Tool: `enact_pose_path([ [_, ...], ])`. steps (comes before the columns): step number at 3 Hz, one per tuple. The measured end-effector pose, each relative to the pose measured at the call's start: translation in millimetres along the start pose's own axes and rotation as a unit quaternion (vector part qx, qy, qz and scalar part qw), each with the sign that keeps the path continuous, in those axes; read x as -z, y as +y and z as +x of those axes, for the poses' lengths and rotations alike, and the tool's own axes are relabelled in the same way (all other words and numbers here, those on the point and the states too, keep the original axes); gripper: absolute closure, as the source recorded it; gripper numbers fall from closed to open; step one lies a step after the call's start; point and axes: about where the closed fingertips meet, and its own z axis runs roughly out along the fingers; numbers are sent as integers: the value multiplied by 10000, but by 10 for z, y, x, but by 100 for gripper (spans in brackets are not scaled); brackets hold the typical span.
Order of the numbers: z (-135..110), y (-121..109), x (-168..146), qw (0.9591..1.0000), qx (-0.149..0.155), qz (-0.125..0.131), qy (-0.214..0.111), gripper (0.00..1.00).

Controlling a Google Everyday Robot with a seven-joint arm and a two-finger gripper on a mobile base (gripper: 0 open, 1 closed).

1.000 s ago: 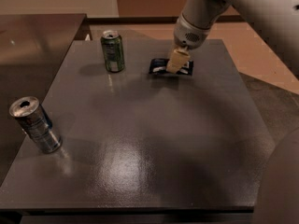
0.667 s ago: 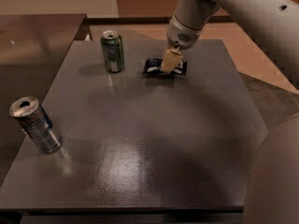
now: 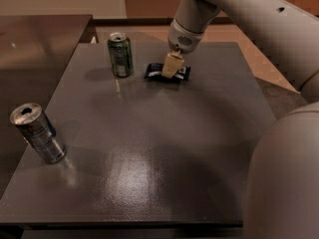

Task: Move rxbar blueberry near green can

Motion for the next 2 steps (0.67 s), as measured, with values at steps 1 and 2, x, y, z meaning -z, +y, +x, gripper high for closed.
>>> enact_pose_path([
  [1, -114, -24, -102, 10000, -21, -41, -22, 35],
  [2, -202, -27, -184, 9999, 3, -115, -94, 13],
])
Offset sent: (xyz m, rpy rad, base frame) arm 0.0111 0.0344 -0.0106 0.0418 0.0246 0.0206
